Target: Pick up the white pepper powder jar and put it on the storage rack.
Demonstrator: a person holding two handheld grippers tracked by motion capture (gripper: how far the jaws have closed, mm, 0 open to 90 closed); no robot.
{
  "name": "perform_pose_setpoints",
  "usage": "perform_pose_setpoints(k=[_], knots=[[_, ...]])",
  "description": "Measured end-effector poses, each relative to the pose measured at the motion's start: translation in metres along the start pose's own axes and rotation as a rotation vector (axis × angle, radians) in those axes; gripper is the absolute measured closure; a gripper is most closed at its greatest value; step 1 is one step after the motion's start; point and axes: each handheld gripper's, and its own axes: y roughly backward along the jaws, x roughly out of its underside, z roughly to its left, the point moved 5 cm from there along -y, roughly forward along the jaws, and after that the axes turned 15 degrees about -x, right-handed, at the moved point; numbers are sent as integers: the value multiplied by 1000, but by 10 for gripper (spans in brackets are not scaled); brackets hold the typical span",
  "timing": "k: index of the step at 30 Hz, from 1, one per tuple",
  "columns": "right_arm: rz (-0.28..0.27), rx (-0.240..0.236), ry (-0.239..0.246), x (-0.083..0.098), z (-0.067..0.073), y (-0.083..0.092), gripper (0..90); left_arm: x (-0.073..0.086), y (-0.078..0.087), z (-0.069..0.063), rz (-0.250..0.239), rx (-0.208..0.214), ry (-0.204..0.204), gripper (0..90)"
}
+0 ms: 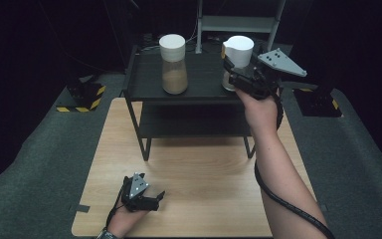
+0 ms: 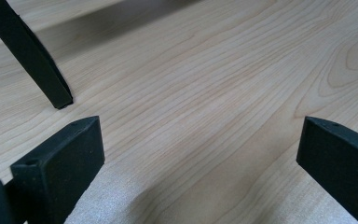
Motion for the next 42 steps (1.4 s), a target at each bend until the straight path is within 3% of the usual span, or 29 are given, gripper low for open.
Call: perform_pose_setpoints(k=[9, 17, 30, 42], knots=[[32, 11, 20, 0, 3, 2, 153, 0, 0, 0, 0, 1, -3, 10], [25, 24, 27, 1, 10, 6, 4, 0, 0, 0, 0, 2, -5, 10], [28, 14, 58, 7, 24, 20, 0, -1, 0, -1, 2, 4, -12, 10], [25, -9, 86, 19, 33, 45, 0, -1, 0, -2, 5, -2, -19, 10]])
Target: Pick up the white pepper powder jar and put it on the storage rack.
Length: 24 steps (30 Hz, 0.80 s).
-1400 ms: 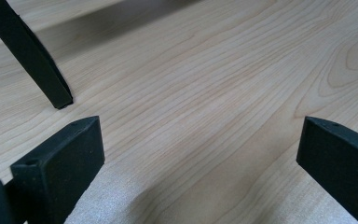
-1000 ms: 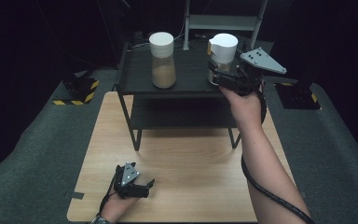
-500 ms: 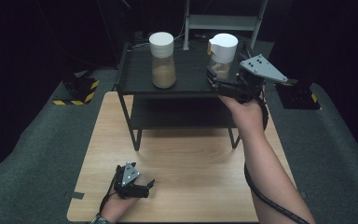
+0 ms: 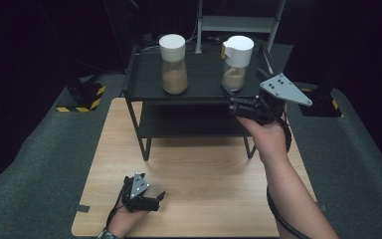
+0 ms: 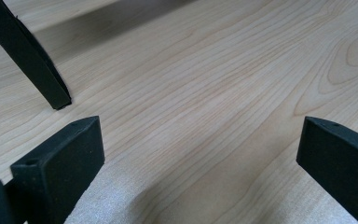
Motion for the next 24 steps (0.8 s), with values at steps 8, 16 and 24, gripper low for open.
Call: perform_pose_setpoints(k=[8, 16, 24], knots=[[2, -12, 5, 8, 4, 15, 0, 0, 0, -1, 0, -4, -3, 11], [10, -24, 21, 18, 12, 27, 0, 0, 0, -1, -2, -3, -5, 10], [40, -38, 28, 37, 19, 37, 0, 0, 0, -1, -3, -3, -5, 11]])
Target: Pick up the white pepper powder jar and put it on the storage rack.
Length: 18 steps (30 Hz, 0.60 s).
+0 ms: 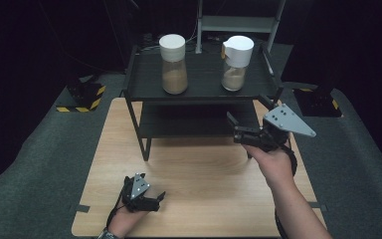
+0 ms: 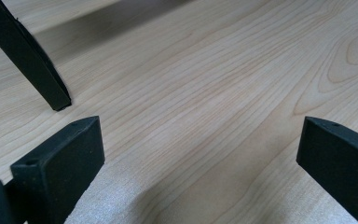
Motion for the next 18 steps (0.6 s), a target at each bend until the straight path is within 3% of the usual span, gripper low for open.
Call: perform_pose_setpoints(k=[18], knots=[[63, -32, -4, 53, 16, 15, 0, 0, 0, -1, -2, -3, -7, 12]])
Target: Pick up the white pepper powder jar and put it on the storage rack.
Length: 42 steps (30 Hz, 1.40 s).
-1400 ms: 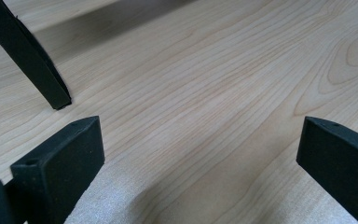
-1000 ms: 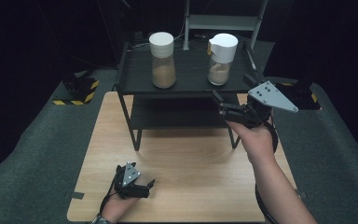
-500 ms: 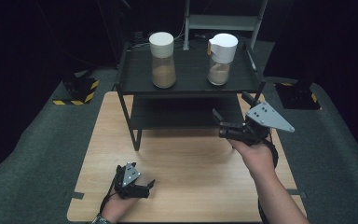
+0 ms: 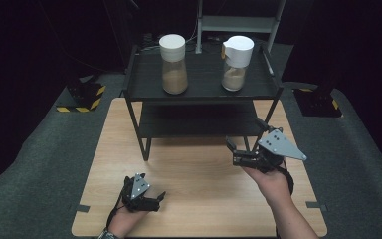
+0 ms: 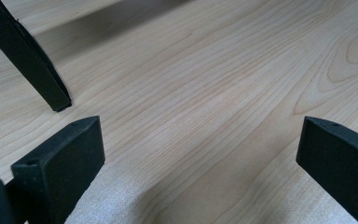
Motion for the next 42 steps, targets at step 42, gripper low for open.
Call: perform_pose_setpoints(k=[42], knots=[[256, -14, -67, 147, 24, 4, 0, 1, 2, -2, -15, -5, -13, 13]])
